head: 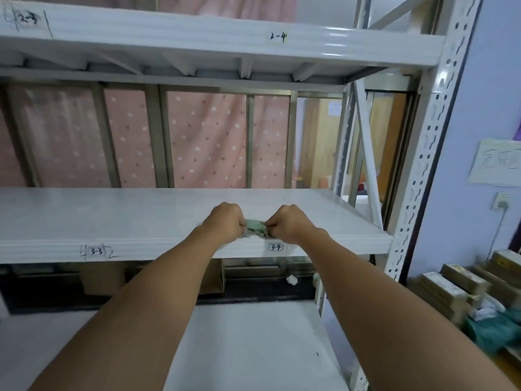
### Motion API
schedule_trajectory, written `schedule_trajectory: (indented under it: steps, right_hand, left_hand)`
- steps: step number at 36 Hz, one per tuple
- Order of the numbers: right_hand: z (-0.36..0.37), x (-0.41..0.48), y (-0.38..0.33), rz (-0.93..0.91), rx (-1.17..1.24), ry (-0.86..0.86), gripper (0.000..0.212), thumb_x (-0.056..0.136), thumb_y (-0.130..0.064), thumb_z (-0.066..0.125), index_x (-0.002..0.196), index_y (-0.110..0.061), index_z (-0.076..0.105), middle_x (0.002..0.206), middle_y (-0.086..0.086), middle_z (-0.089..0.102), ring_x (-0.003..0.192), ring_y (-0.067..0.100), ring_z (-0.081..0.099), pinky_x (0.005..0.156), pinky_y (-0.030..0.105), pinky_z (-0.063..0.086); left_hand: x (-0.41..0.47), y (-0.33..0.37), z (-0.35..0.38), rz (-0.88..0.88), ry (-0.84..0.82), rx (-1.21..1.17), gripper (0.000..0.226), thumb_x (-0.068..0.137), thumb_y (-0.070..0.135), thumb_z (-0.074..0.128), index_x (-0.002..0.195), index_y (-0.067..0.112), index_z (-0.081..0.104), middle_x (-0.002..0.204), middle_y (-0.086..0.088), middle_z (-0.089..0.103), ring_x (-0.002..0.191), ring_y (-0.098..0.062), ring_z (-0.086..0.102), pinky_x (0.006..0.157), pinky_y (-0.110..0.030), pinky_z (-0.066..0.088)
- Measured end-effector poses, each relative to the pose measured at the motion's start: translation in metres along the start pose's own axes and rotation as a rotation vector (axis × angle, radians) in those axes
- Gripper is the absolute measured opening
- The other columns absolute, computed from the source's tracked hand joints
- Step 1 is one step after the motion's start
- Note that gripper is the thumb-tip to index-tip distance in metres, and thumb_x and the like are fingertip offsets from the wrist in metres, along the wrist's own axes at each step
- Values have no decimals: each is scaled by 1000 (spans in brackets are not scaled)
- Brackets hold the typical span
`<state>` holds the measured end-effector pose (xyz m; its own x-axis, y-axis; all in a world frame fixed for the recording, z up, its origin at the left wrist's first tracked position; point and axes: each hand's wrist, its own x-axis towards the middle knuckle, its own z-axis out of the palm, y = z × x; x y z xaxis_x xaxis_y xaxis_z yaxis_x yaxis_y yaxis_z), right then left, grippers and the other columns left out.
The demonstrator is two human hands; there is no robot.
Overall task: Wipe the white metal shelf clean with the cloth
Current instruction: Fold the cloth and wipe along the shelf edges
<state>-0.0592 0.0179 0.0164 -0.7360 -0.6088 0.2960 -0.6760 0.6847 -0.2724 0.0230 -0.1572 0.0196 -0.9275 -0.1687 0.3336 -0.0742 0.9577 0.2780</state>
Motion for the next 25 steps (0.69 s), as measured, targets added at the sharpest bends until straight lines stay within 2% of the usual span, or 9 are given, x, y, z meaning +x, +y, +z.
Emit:
schedule_trajectory:
  steps: [3, 9, 12, 16, 20, 25]
  right_hand:
    - [-7, -10, 8, 12, 17, 2, 20, 84, -25, 67, 100, -30, 79, 73, -13, 64, 78, 13, 62, 59, 15, 40]
    - [-18, -24, 30, 26, 32, 16, 20, 83, -26, 70, 101, -29, 78, 72, -13, 64, 79, 11, 62, 61, 15, 39]
    - [-23, -26, 43, 44, 51, 10, 20, 82, -27, 71, 100, -30, 78, 76, -12, 71, 79, 9, 63, 62, 16, 43]
    - [-28, -25, 65, 78, 75, 6, 20, 81, -25, 72, 99, -30, 78, 84, -12, 75, 85, 8, 65, 78, 25, 56]
    - [-29, -14, 77, 85, 55, 13, 22, 81, -21, 72, 100, -28, 78, 92, -11, 76, 90, 9, 64, 83, 26, 55]
    - [-22, 11, 89, 92, 45, 2, 22, 79, -22, 70, 98, -30, 79, 92, -14, 76, 90, 7, 64, 79, 19, 52]
  left_hand:
    - [-3, 10, 0, 17, -15, -5, 18, 88, 21, 75, 104, 17, 81, 99, -10, 77, 92, -28, 67, 85, -36, 59]
    - [-3, 33, 8, 37, -17, -44, 20, 89, 20, 76, 108, 15, 79, 103, -10, 78, 94, -27, 68, 88, -35, 58]
    - [1, 44, 13, 31, -18, -89, 22, 88, 22, 78, 109, 16, 79, 104, -8, 78, 95, -25, 69, 85, -30, 56]
    - [10, 56, 23, 17, -6, -159, 26, 87, 24, 79, 112, 15, 78, 107, -7, 78, 99, -24, 68, 79, -24, 48]
    - [24, 62, 28, 14, -18, -158, 26, 86, 23, 80, 111, 13, 78, 108, -9, 78, 99, -24, 68, 83, -27, 53]
    - [46, 61, 37, -4, 4, -118, 26, 88, 21, 79, 112, 11, 77, 111, -12, 77, 100, -29, 68, 90, -32, 57]
